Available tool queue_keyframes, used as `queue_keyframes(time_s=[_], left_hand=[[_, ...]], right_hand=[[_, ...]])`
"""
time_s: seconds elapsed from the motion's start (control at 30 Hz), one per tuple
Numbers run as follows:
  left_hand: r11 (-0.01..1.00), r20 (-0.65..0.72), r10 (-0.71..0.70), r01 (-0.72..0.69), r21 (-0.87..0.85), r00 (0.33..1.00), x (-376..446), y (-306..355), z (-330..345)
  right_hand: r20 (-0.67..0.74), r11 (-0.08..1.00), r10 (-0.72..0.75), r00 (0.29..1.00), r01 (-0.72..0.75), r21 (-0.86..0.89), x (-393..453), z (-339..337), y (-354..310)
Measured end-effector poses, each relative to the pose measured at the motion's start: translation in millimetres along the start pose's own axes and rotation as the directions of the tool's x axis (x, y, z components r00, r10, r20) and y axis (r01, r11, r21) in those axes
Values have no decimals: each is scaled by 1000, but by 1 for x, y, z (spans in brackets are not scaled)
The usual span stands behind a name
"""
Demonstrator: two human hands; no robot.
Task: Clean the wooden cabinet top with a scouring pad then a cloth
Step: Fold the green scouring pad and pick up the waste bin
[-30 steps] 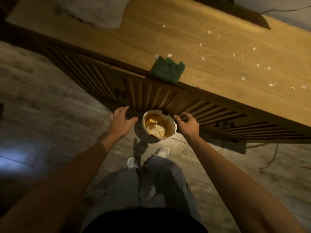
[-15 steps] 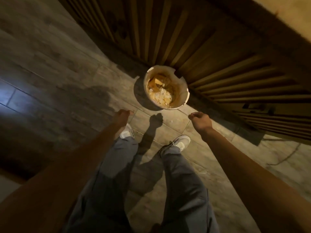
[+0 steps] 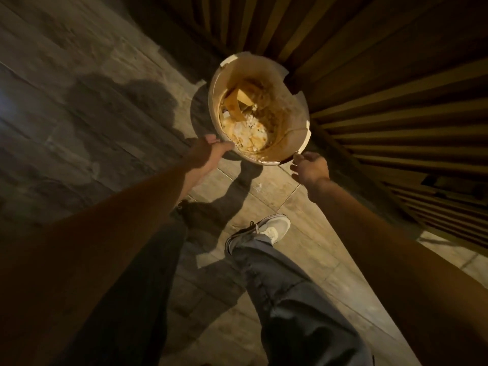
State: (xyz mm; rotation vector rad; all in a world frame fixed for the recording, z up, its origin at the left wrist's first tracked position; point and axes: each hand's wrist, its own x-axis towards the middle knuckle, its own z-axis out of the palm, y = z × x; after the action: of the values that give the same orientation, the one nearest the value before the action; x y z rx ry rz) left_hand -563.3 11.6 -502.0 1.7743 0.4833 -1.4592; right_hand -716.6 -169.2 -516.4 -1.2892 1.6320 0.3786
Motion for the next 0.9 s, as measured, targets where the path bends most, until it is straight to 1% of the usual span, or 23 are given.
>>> queue_keyframes(time_s=[0.07, 0.1, 0.2, 0.3, 0.4, 0.47, 0.53, 0.7, 0.83, 0.9], left_hand=[[999, 12, 39, -39, -13, 999, 12, -3, 8], [998, 19, 35, -34, -57, 999, 16, -5, 12], [982, -18, 46, -49, -185, 999, 25, -11, 16], [961, -45, -13, 0, -276, 999, 26, -6, 16], [949, -67, -76, 52, -312, 995, 17, 2, 17], [946, -54, -90, 69, -317, 994, 11, 6, 15], [946, -42, -104, 86, -314, 994, -1, 8, 11], [926, -70, -216, 181, -331, 974, -49, 5, 0], [895, -107, -241, 178, -410, 965, -105, 0, -10], [893, -98, -233, 172, -417, 968, -135, 2, -16]], right_hand=[[35, 996, 36, 999, -39, 78, 8, 4, 0], [56, 994, 37, 998, -42, 96, 10, 5, 0], [82, 986, 28, 996, -40, 160, 16, 8, -2], [70, 977, 54, 996, -67, 204, 18, 10, -4], [74, 975, 96, 993, -109, 191, 13, 9, -11], [80, 969, 133, 988, -147, 197, 7, 7, -17], [79, 957, 187, 979, -200, 213, -3, 6, -23], [86, 937, 267, 960, -279, 209, -48, -2, -30], [132, 942, 260, 957, -281, 183, -95, -14, -28], [154, 941, 257, 954, -283, 187, -121, -20, -28]])
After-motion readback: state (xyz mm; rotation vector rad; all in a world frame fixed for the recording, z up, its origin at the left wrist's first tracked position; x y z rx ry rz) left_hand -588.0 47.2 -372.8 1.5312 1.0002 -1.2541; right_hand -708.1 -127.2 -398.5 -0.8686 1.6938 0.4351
